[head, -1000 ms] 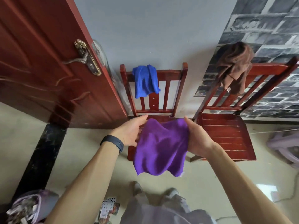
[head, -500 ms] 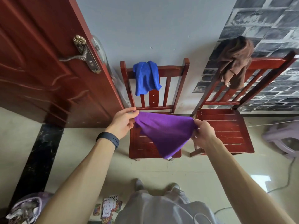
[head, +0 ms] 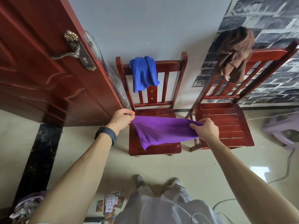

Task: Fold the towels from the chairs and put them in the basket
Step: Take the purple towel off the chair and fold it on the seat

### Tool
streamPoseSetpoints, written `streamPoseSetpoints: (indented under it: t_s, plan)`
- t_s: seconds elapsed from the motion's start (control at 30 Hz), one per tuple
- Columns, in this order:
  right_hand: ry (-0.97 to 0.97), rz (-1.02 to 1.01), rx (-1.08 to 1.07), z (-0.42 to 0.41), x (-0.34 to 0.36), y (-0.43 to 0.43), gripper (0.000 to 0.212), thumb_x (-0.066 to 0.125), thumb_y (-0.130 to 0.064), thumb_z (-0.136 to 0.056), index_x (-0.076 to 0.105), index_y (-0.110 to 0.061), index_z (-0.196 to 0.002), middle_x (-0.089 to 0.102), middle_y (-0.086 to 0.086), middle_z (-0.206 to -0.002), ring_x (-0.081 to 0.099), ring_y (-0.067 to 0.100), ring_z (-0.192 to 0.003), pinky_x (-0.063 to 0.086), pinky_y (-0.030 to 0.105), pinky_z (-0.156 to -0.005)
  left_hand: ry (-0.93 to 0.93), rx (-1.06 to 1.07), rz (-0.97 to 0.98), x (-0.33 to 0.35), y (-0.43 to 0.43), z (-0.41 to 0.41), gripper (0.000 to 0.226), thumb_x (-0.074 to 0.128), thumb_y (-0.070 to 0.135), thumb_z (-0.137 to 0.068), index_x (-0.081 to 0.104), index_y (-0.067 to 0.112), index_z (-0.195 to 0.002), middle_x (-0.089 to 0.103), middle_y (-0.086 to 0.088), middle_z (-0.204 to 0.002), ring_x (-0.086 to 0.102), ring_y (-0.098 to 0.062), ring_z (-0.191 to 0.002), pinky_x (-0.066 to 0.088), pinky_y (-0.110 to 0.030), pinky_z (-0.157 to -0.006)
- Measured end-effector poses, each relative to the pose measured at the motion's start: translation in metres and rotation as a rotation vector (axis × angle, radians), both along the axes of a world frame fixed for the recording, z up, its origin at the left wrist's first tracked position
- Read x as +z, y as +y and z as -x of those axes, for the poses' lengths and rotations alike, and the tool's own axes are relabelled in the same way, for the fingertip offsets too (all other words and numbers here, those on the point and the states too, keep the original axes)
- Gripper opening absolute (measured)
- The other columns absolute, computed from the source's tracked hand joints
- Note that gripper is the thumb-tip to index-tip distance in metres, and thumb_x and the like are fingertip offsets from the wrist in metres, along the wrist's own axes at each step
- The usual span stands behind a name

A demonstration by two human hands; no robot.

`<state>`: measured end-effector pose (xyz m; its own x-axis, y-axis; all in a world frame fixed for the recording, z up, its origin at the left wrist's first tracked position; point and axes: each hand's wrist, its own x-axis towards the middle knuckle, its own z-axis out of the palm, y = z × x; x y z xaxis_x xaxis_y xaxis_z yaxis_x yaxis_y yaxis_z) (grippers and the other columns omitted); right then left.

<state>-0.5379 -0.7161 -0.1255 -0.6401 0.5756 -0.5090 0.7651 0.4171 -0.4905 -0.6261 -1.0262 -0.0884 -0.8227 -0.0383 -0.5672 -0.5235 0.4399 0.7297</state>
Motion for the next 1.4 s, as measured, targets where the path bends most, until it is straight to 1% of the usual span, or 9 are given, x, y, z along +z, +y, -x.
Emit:
streamPoseSetpoints:
  t_s: [0.13, 0.4, 0.53, 0.67, 0.8, 0.87, 1.1, 1.23, 1.4]
  plan:
    - [0.233, 0.51, -0.38, 0.001, -0.004, 0.014, 0.019, 0.077, -0.022, -0.086, 0.07, -0.015, -0.102, 0.066, 0.005, -0.097, 0.055, 0.018, -0.077, 0.044, 0.03, -0.064, -0.001, 0.092, -0.149, -0.004, -0.005, 0.004, 0.016, 0.056, 0.007, -0.098, 0.065, 0.019, -0.096, 0.065, -0.011, -0.098, 0.061, -0.021, -0.078, 0.051, -0.029, -0.072]
    - [0.399, 0.544, -0.547, -0.004, 0.0, 0.019, 0.013, 0.07, -0.012, -0.09, 0.073, -0.023, -0.097, 0.067, -0.001, -0.093, 0.054, 0.012, -0.07, 0.04, 0.021, -0.053, -0.063, 0.269, -0.333, -0.003, -0.02, 0.008, 0.016, 0.058, 0.003, -0.096, 0.069, 0.013, -0.103, 0.063, -0.007, -0.088, 0.049, -0.012, -0.059, 0.032, -0.023, -0.047]
    - [0.322, 0.115, -0.117, -0.006, 0.004, 0.011, 0.013, 0.066, -0.025, -0.094, 0.074, -0.023, -0.104, 0.067, -0.003, -0.091, 0.062, 0.019, -0.083, 0.043, 0.023, -0.068, -0.017, 0.327, -0.321, -0.005, -0.027, 0.011, 0.019, 0.059, 0.006, -0.096, 0.071, 0.021, -0.093, 0.066, -0.005, -0.088, 0.052, -0.013, -0.064, 0.034, -0.02, -0.044]
    - [0.258, -0.249, 0.256, -0.004, 0.005, 0.004, 0.016, 0.061, -0.031, -0.098, 0.075, -0.024, -0.102, 0.072, -0.003, -0.085, 0.052, 0.003, -0.062, 0.032, 0.012, -0.054, -0.019, 0.35, -0.308, -0.009, -0.033, 0.009, 0.02, 0.056, 0.01, -0.097, 0.07, 0.024, -0.094, 0.066, -0.001, -0.089, 0.054, -0.011, -0.065, 0.036, -0.023, -0.055]
    - [0.149, -0.015, 0.245, -0.004, -0.003, 0.004, 0.016, 0.063, -0.039, -0.095, 0.071, -0.03, -0.105, 0.072, -0.004, -0.095, 0.067, 0.013, -0.079, 0.051, 0.023, -0.061, -0.058, 0.355, -0.375, -0.015, -0.042, 0.0, 0.023, 0.055, 0.007, -0.096, 0.071, 0.021, -0.104, 0.066, -0.005, -0.089, 0.056, -0.015, -0.07, 0.044, -0.026, -0.072]
    - [0.065, 0.165, 0.297, -0.011, -0.005, 0.001, 0.026, 0.074, -0.032, -0.087, 0.066, -0.033, -0.111, 0.069, -0.003, -0.103, 0.068, 0.018, -0.088, 0.058, 0.029, -0.069, -0.054, 0.29, -0.376, -0.019, -0.05, -0.006, 0.03, 0.062, -0.001, -0.088, 0.073, 0.019, -0.106, 0.066, -0.006, -0.09, 0.056, -0.016, -0.071, 0.045, -0.027, -0.074]
    - [0.072, -0.232, 0.431, -0.054, -0.028, -0.02, 0.024, 0.068, -0.014, -0.087, 0.072, -0.03, -0.105, 0.068, -0.003, -0.096, 0.061, 0.021, -0.091, 0.043, 0.025, -0.07, 0.148, -0.46, 0.259, -0.055, -0.085, -0.045, 0.037, 0.076, 0.003, -0.075, 0.076, 0.022, -0.107, 0.067, -0.002, -0.103, 0.062, -0.021, -0.099, 0.044, -0.023, -0.088]
    - [0.069, 0.095, 0.177, -0.063, -0.027, -0.024, 0.028, 0.074, -0.01, -0.083, 0.071, -0.029, -0.104, 0.072, -0.006, -0.095, 0.067, 0.012, -0.081, 0.052, 0.024, -0.065, 0.142, -0.55, 0.365, -0.071, -0.103, -0.057, 0.023, 0.068, 0.015, -0.085, 0.076, 0.019, -0.107, 0.075, 0.001, -0.105, 0.066, -0.02, -0.102, 0.044, -0.023, -0.085]
    - [0.003, 0.07, 0.237, -0.044, -0.04, -0.015, 0.021, 0.072, -0.019, -0.087, 0.072, -0.032, -0.103, 0.071, -0.006, -0.098, 0.064, 0.014, -0.088, 0.051, 0.029, -0.078, 0.108, -0.589, 0.39, -0.082, -0.113, -0.03, 0.01, 0.067, 0.032, -0.087, 0.074, 0.031, -0.095, 0.072, 0.011, -0.087, 0.066, -0.019, -0.088, 0.047, -0.027, -0.074]
